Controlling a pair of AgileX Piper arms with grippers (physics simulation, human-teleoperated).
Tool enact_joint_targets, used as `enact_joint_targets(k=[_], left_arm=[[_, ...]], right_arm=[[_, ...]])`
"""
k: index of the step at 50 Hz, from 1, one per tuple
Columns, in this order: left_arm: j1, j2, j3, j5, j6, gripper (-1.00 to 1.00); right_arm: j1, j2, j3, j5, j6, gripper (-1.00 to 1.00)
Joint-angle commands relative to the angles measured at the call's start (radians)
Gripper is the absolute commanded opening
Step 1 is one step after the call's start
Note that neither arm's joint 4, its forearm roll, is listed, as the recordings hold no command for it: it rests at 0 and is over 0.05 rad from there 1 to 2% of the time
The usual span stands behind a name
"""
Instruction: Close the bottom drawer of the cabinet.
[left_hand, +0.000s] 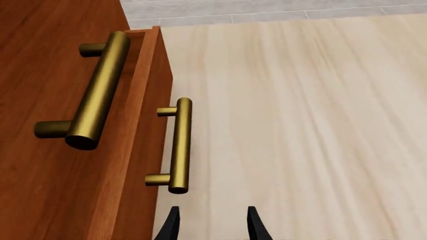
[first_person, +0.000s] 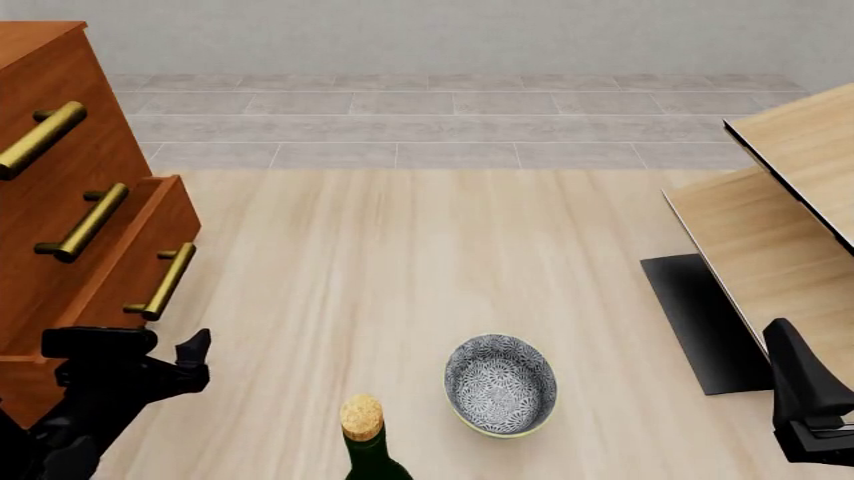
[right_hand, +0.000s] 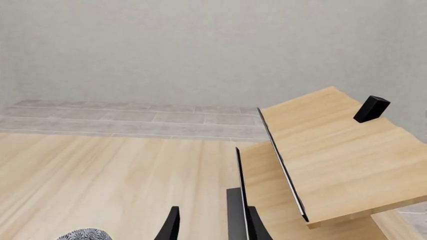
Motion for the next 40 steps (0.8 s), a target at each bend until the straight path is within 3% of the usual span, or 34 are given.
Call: enact_joint_targets(k=[1, 17, 40], left_arm=[[0.043, 0.001, 0.003, -0.001, 0.06, 1.0], [0.062, 0.006, 0.001, -0.001, 0.136, 1.0], [0.105, -0.003, -0.001, -0.001, 0.16, 1.0]], right_arm=[[0.0, 0.0, 0.0, -0.001, -0.003, 1.0], [0.002, 0.0, 0.0, 0.0, -0.002, 1.0], [0.004, 0.0, -0.002, 0.001, 0.0, 1.0]])
